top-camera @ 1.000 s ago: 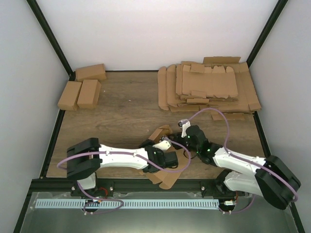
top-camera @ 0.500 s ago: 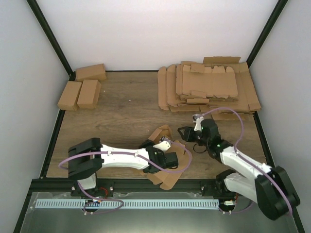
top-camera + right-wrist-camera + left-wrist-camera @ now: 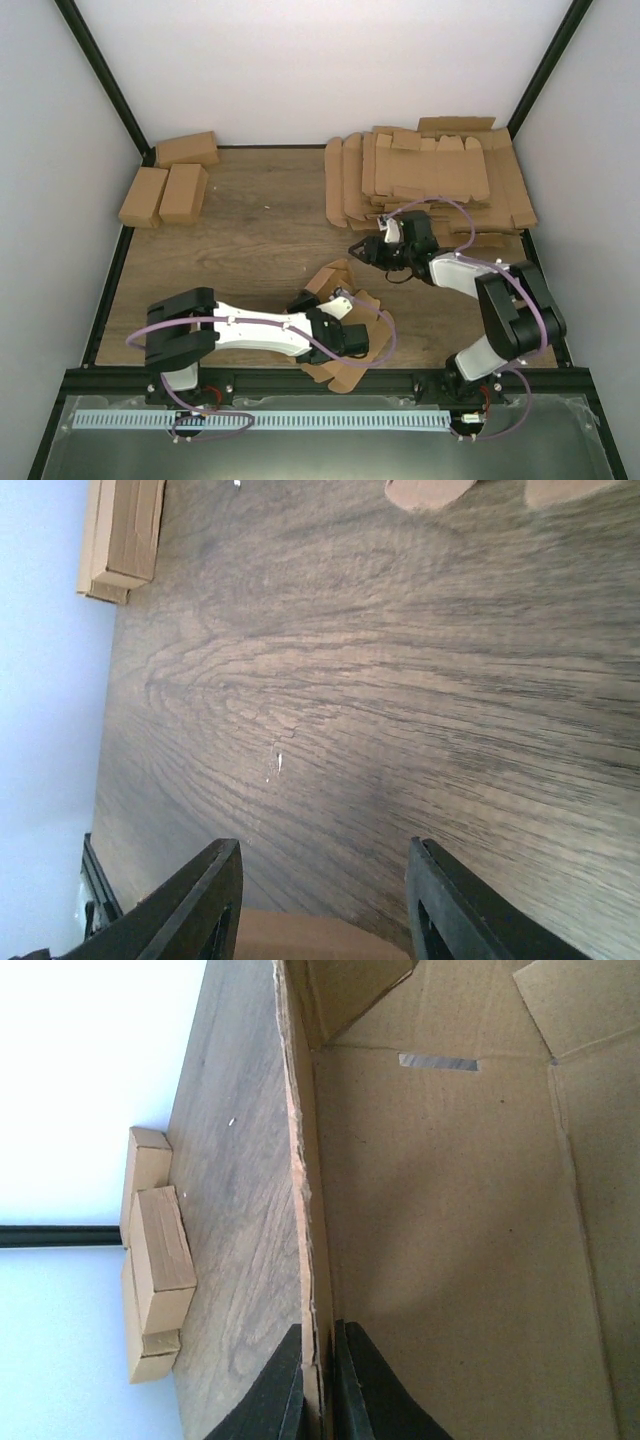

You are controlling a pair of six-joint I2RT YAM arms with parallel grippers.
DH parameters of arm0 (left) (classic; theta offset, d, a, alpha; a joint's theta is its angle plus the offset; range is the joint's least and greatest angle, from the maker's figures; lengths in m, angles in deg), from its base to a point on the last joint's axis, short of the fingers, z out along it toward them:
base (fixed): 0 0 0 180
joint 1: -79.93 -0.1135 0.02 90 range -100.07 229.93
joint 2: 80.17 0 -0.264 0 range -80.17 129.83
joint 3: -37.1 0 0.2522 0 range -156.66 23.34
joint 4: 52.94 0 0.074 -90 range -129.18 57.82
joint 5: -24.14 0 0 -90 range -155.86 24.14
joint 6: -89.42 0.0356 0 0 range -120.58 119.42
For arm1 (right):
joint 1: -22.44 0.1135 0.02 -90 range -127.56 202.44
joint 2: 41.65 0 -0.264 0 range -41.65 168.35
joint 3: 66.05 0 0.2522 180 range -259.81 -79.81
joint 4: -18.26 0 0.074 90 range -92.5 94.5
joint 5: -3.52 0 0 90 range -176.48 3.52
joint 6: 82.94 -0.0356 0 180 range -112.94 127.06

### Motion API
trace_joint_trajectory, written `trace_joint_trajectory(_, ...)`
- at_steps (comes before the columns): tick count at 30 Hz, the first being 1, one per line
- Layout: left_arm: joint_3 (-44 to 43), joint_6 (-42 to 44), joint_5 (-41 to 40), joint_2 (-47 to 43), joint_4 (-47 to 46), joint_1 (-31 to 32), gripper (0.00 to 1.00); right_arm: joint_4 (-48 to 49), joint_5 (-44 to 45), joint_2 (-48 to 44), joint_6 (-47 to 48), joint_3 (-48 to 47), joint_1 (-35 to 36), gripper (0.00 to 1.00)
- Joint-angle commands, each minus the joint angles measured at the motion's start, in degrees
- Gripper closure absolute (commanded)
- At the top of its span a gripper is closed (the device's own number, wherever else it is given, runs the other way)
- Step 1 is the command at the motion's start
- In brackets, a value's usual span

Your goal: Fold the paper box

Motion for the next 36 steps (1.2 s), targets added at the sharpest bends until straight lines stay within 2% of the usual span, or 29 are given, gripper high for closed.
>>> trace_joint_trajectory(1, -1.5, -1.2, -2.3, 1.0, 1.3, 0.8, 0.92, 2.0, -7.5, 5.2, -0.7, -3.8, 0.1, 0.53)
trace_joint_trajectory(6, -1.6, -0.5, -3.0, 1.3, 0.6, 1.2, 0.91, 4.2, -9.2, 8.2, -1.1, -3.8, 2.9, 0.53)
trace_joint_trajectory(12, -1.5, 0.1, -5.0, 1.2, -0.3, 0.1, 0.91, 5.0, -10.2, 8.2, -1.3, -4.9, 2.9, 0.53)
trace_joint_trajectory(20, -0.6, 8.8, -5.0, -2.5, -6.5, -4.9, 0.91, 2.2, -10.4, 10.4, -0.4, -11.2, 2.9, 0.53)
trace_joint_trajectory(25, 0.9, 13.4, -3.6, -5.2, -10.1, -5.5, 0.91, 3.9, -10.7, 10.7, -1.2, -10.2, 2.9, 0.53)
trace_joint_trajectory(36, -0.4, 9.9, -1.5, 0.4, -8.1, -4.3, 0.92, 7.7, -11.8, 9.9, -2.0, -6.0, 2.9, 0.54)
